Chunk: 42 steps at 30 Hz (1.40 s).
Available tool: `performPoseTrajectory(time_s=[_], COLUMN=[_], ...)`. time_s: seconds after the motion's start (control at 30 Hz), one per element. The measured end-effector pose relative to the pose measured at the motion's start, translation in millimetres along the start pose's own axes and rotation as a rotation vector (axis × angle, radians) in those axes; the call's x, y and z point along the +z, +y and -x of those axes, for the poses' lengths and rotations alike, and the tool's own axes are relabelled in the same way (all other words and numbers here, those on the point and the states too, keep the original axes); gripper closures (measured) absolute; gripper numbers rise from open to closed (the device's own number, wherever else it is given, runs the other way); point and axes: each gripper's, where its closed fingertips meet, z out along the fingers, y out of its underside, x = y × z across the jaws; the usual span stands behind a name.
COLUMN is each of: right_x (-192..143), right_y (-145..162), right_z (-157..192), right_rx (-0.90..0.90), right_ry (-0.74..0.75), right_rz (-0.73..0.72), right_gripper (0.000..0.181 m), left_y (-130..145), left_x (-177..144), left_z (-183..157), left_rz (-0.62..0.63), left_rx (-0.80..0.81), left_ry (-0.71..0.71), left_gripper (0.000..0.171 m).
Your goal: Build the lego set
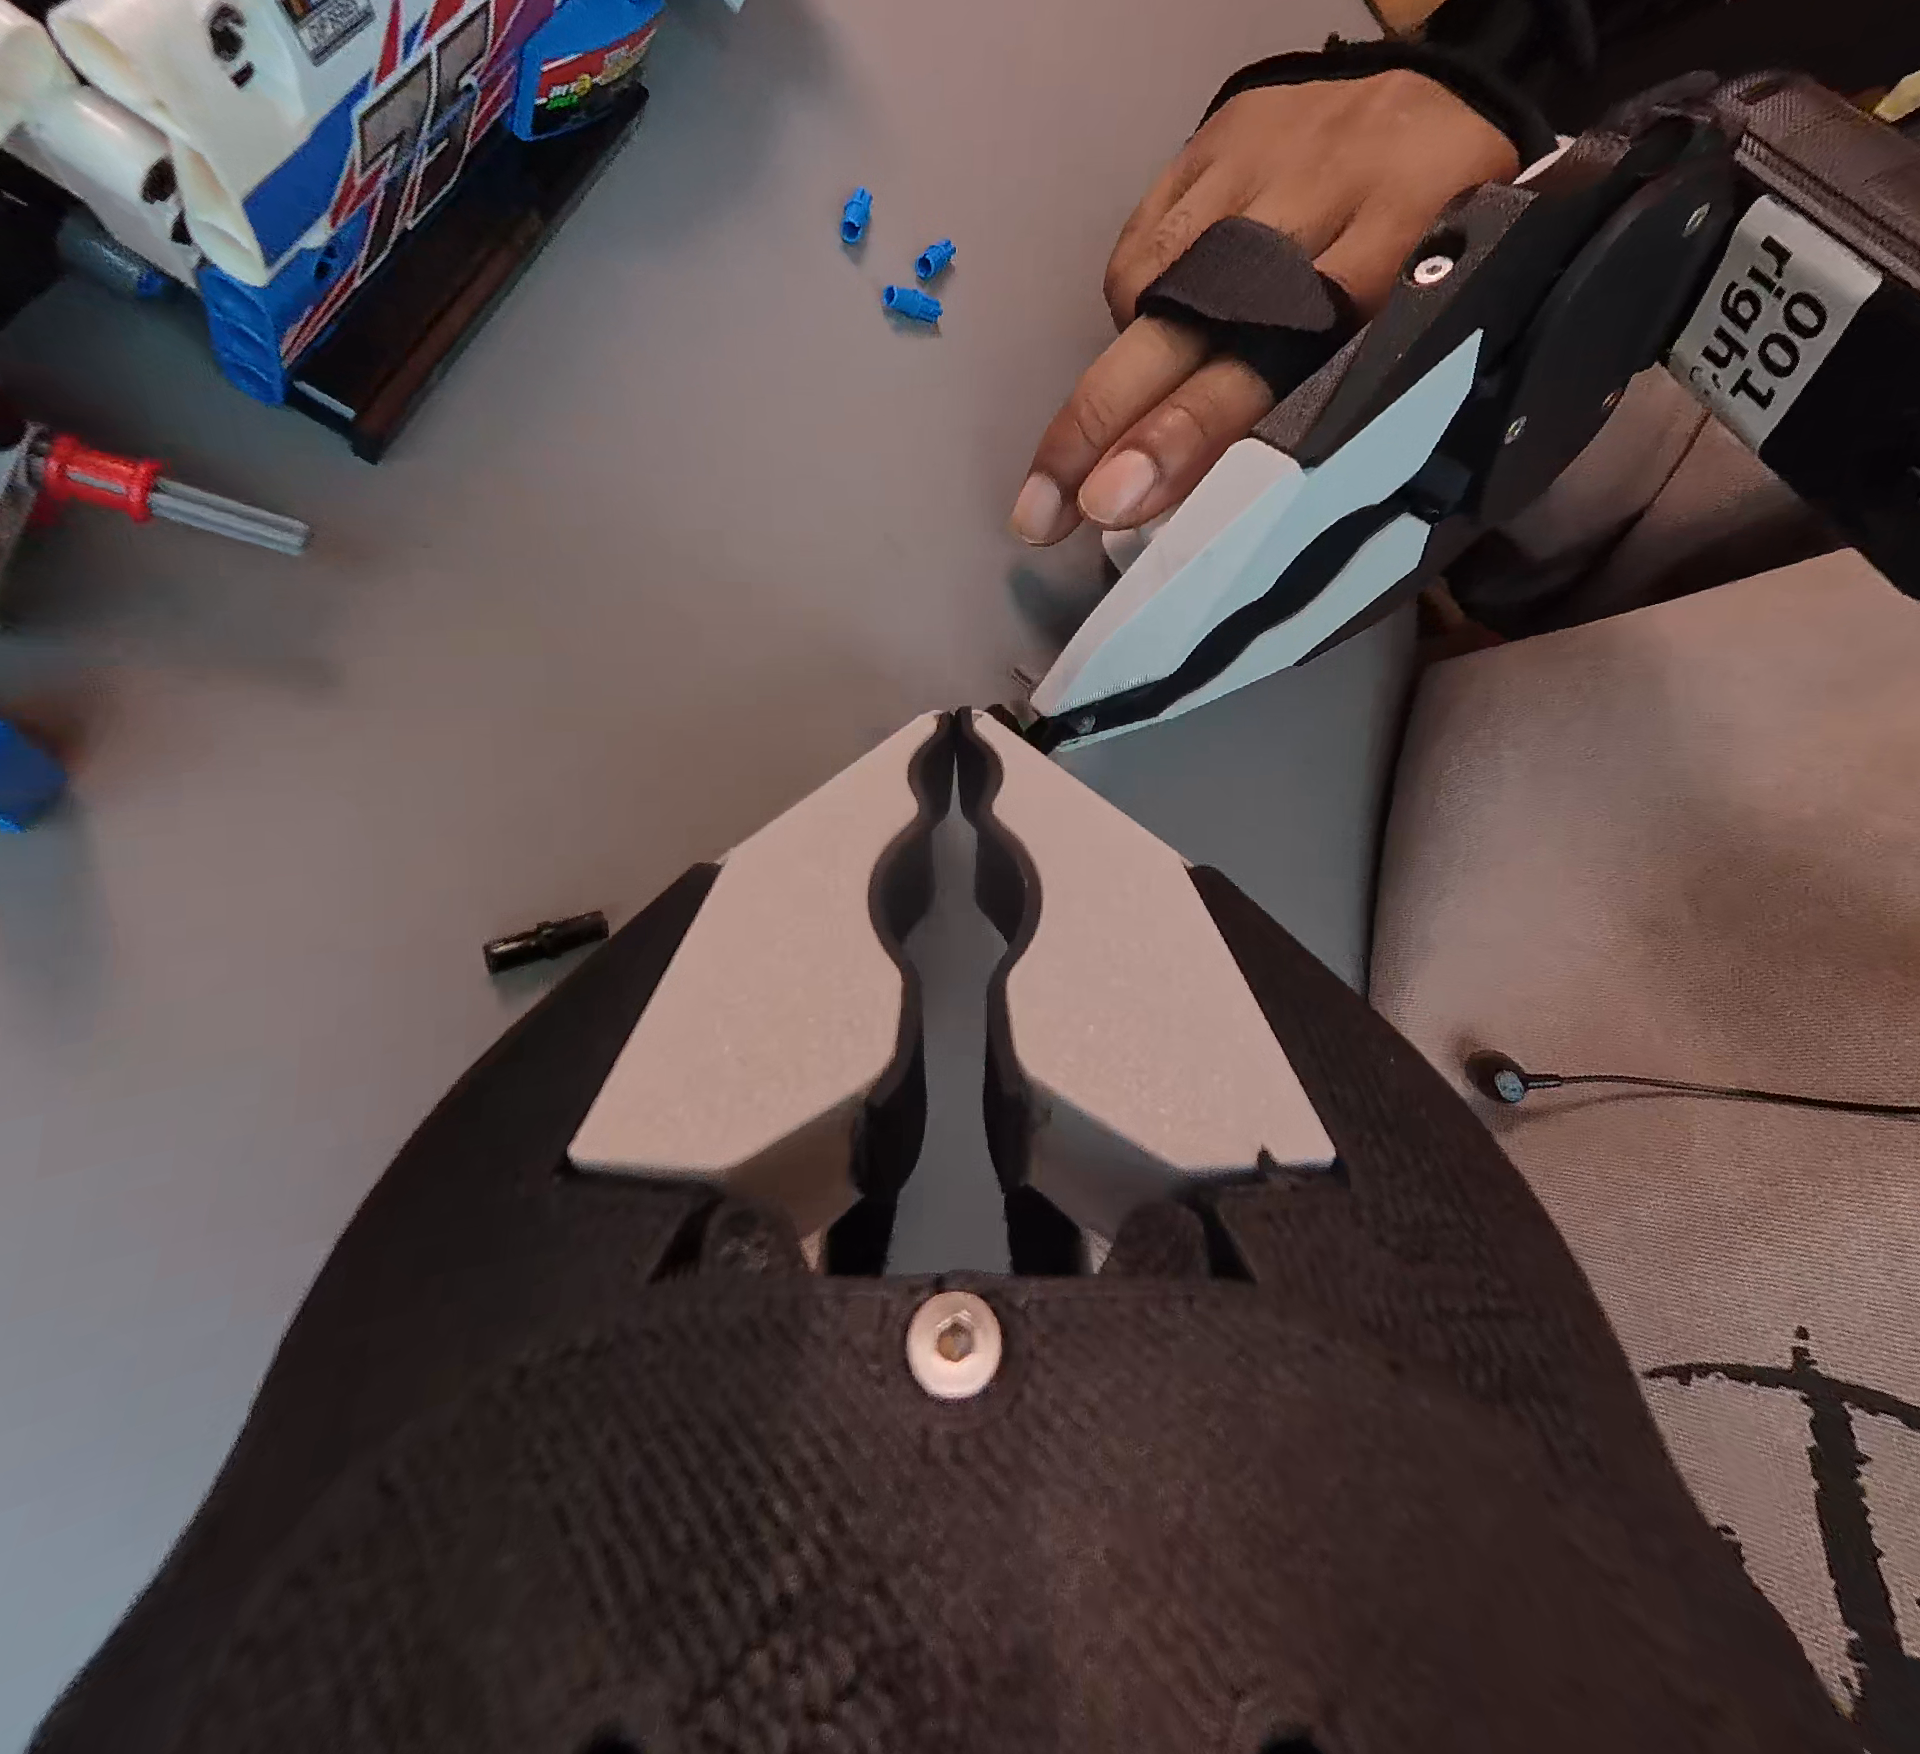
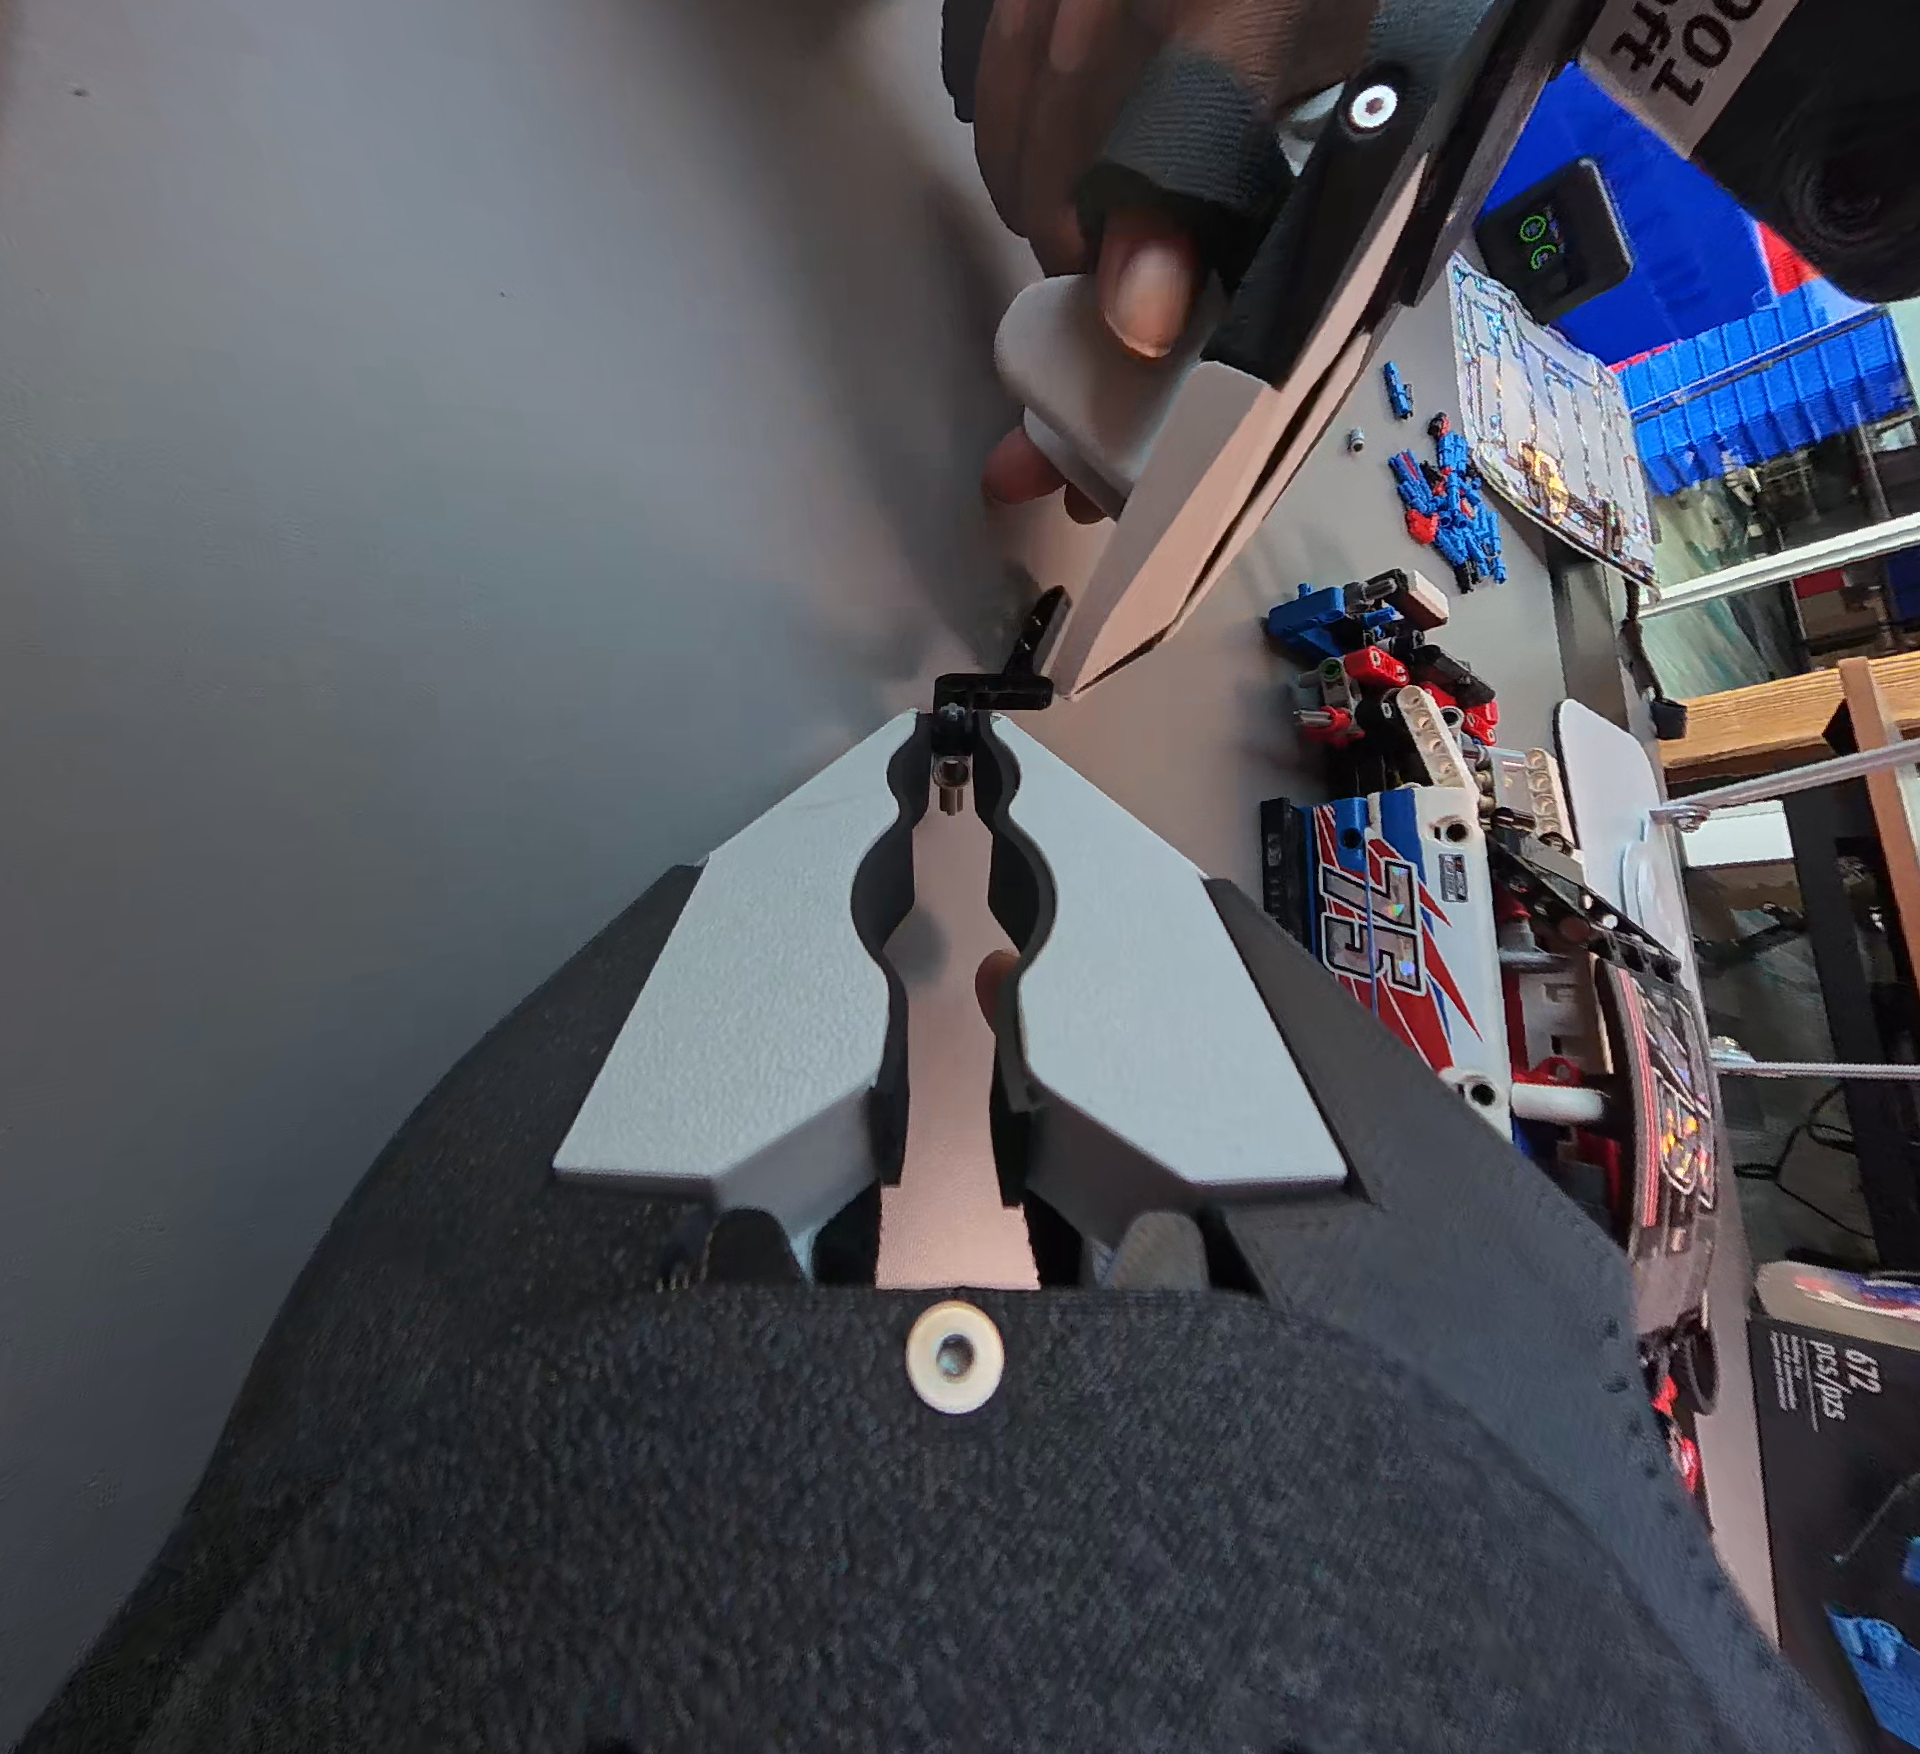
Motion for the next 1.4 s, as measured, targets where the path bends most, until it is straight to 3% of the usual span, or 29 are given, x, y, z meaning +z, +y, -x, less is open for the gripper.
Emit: performPoseTrajectory(time_s=[0.2,0.33,0.43,0.6,0.9,1.03,1.27,1.4], right_x=[-2,-3,-2,0,-4,-3,-10,-13], right_y=[6,7,5,9,16,16,13,6], right_z=[-5,-8,-7,-11,-17,-16,-24,-29], right_rx=[0.013,0.018,0.03,0.028,0.034,0.03,0.082,0.113], right_ry=[0.018,0.03,0.026,0.048,0.072,0.067,0.088,0.105], right_rz=[0.023,0.028,0.021,0.054,0.062,0.064,0.027,-0.015], right_gripper=[0.176,0.176,0.176,0.176,0.176,0.176,0.176,0.176], left_y=[-2,9,18,18,30,27,-10,-10], left_x=[-9,-23,-20,-10,-2,2,-8,-2], left_z=[7,21,26,18,-7,-17,-21,-15], left_rz=[0.021,0.114,0.171,0.175,0.167,0.133,-0.11,-0.097], left_rx=[0.16,0.402,0.51,0.62,0.759,0.759,0.538,0.496], left_ry=[-0.116,-0.235,-0.267,-0.236,-0.092,-0.055,-0.008,-0.034], left_gripper=[0.171,0.153,0.149,0.169,0.169,0.169,0.169,0.169])
